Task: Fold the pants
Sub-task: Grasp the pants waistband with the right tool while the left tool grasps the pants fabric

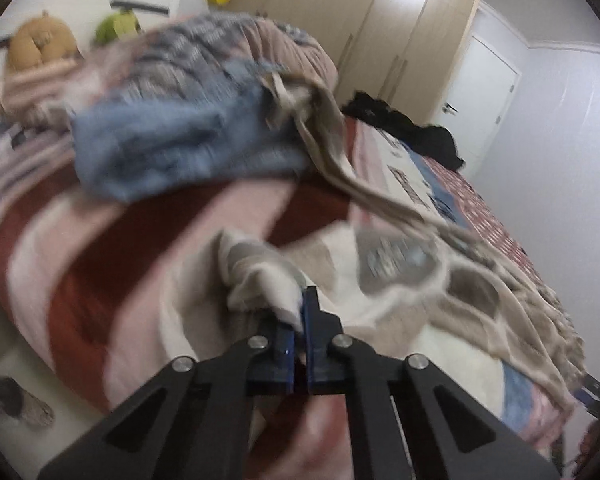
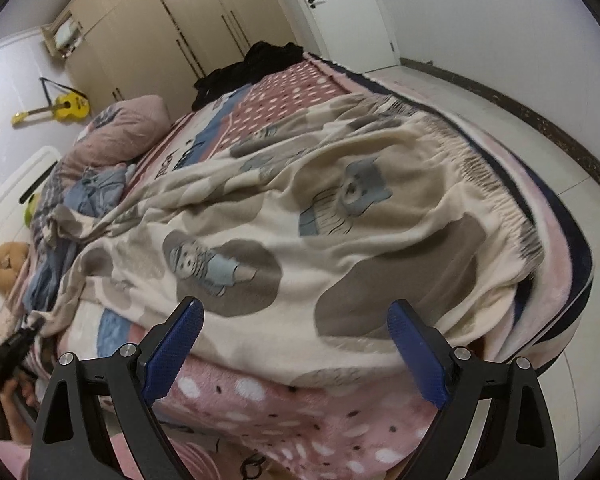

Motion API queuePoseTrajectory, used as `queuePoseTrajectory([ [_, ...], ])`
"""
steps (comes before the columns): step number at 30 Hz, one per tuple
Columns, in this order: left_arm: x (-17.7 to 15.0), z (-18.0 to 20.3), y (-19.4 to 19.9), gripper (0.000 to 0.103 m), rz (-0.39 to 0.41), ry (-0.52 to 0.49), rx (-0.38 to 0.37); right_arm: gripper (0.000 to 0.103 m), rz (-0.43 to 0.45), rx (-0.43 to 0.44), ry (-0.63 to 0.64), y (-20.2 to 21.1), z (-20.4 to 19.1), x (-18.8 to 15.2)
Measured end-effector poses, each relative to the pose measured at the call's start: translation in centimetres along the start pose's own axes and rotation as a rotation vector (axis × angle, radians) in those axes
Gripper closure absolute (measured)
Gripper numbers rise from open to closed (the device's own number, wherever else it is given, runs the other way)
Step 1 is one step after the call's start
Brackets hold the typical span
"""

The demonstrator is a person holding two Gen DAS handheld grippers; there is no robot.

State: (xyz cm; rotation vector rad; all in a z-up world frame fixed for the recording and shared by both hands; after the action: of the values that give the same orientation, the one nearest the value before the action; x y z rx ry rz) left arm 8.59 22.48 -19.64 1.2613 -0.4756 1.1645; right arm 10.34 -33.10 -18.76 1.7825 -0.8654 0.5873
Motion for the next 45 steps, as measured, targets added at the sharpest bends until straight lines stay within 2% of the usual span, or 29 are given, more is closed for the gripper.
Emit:
queuePoseTrajectory([
  [5, 3.8, -2.5, -1.2, 0.101, 0.048, -0.074, 0.136, 0.012, 0.022, -0.018, -0.013, 0.4, 0.8, 1.0],
  [12, 4.6, -4.4, -2.0, 0.101, 0.023, -0.106, 0.154, 0.012, 0.040, -0.067, -0.040, 1.2, 3.3, 1.5],
  [18, 5.4, -4.6, -1.4, 0.101, 0.044, -0.106, 0.179, 0.012, 0.062, -0.174, -0.040, 1.9, 6.1, 1.4],
  [22, 6.3, -4.7, -1.0, 0.101, 0.057, -0.114, 0.208, 0.012, 0.075, -0.204, -0.096, 2.5, 8.6, 1.1],
  [25, 6.7, -4.5, -0.8, 0.101, 0.066, -0.131, 0.226, 0.011, 0.059, -0.172, -0.134, 2.2, 9.3, 0.7],
  [28, 7.0, -4.6, -0.6, 0.101, 0.074, -0.119, 0.237, 0.014, 0.046, -0.062, -0.162, 1.4, 8.7, 0.4],
  [29, 7.1, -4.5, -0.6, 0.101, 0.075, -0.122, 0.239, 0.018, 0.061, -0.059, -0.170, 1.2, 8.6, 0.7],
  [30, 7.1, -4.4, -0.6, 0.101, 0.076, -0.128, 0.241, 0.030, 0.079, -0.067, -0.175, 1.0, 8.5, 1.0],
  [31, 7.1, -4.3, -0.5, 0.101, 0.077, -0.135, 0.244, 0.037, 0.098, -0.085, -0.182, 1.0, 8.6, 1.3],
  [33, 7.1, -4.0, -0.2, 0.101, 0.079, -0.146, 0.243, 0.082, 0.131, -0.150, -0.195, 1.0, 9.2, 2.0],
  [34, 7.2, -3.9, 0.0, 0.101, 0.080, -0.150, 0.236, 0.090, 0.143, -0.184, -0.199, 1.0, 9.6, 2.3],
  [36, 7.3, -3.8, 0.2, 0.101, 0.081, -0.151, 0.229, 0.097, 0.169, -0.173, -0.229, 1.1, 10.3, 2.9],
  [38, 7.3, -3.7, 0.4, 0.101, 0.078, -0.159, 0.230, 0.099, 0.203, -0.155, -0.230, 1.4, 10.5, 3.7],
  [41, 7.4, -3.1, 0.8, 0.101, 0.075, -0.179, 0.218, 0.100, 0.264, -0.208, -0.175, 2.6, 10.5, 5.1],
  [45, 7.0, -1.7, 1.7, 0.101, 0.081, -0.211, 0.183, 0.100, 0.286, -0.248, -0.165, 3.8, 11.6, 6.4],
])
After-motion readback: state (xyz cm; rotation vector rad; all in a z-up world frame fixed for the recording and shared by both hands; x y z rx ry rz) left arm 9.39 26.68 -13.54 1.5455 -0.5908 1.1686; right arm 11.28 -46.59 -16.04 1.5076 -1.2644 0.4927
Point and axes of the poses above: each gripper's, at about its wrist camera, not at the fingertips, and y roughly against the way its jaws point, z to its right, x to its top, the point moved 5 cm from there along -y, roughly the way its jaws point, and after that the axes turned 7 degrees about z, right-handed, at the moved point
